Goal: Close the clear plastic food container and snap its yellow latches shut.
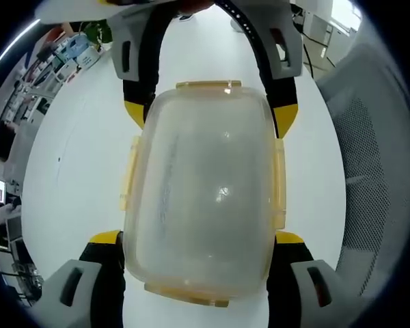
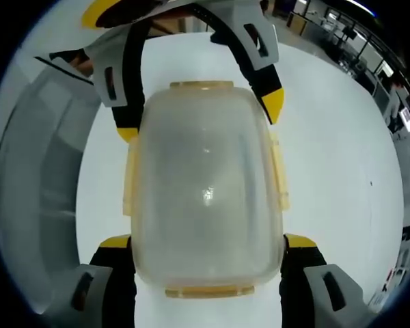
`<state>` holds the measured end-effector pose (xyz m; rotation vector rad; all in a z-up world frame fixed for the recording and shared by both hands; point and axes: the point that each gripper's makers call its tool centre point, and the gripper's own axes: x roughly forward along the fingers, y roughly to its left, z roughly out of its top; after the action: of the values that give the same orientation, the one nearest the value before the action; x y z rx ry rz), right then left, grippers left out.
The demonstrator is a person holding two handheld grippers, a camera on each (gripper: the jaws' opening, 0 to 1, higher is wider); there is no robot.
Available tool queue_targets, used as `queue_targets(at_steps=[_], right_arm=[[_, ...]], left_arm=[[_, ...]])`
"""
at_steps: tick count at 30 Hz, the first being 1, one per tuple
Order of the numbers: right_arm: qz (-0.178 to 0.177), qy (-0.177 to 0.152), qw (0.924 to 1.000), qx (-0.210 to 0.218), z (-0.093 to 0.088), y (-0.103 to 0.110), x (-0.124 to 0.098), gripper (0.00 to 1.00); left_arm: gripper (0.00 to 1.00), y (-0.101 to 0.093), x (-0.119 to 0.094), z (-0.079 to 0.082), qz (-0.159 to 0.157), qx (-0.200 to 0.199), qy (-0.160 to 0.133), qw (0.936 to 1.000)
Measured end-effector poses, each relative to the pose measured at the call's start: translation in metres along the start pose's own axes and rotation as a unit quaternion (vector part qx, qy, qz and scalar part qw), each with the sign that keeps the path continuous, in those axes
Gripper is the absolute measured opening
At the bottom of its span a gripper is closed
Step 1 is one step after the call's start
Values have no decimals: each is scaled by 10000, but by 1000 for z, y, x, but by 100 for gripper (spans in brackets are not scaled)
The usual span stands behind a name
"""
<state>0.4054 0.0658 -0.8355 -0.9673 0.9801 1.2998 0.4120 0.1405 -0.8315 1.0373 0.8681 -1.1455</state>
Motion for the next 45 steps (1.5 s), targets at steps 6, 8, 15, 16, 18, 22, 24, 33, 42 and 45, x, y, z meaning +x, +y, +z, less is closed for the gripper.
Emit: queue_targets(at_steps=[6,8,15,16,18,22,24,33,42,45], right_arm=[[2,-16,10000,-10,14,1,5,88],[0,-11,10000,-10,17,2,6,88],[-10,-27,10000,38,19,2,7,88],[-15,-41,10000,46,19,1,7,88],[-20,-53,10000,60,20,0,6,88],[-21,-64,10000,62,20,-3,6,88],[-18,-58,10000,47,19,-5,6,88],[5,-39,10000,6,21,-14,7,89],[-4,-51,10000,19,21,-25,8,89],[-4,-46,10000,16,21,-29,8,89]], left_arm=[[88,1,-3,-15,13,-39,10,10000],[88,1,-4,-18,17,-56,-9,10000],[88,3,-4,-19,30,-62,-53,10000],[89,3,-4,-20,29,-60,-57,10000],[89,4,-3,-19,27,-61,-69,10000],[89,7,-3,-18,24,-83,-129,9999],[89,9,-2,-18,29,-104,-150,9998],[89,17,-1,-18,30,-150,-190,9997],[90,28,2,-18,13,-131,-191,9997],[90,32,3,-17,20,-144,-207,9997]])
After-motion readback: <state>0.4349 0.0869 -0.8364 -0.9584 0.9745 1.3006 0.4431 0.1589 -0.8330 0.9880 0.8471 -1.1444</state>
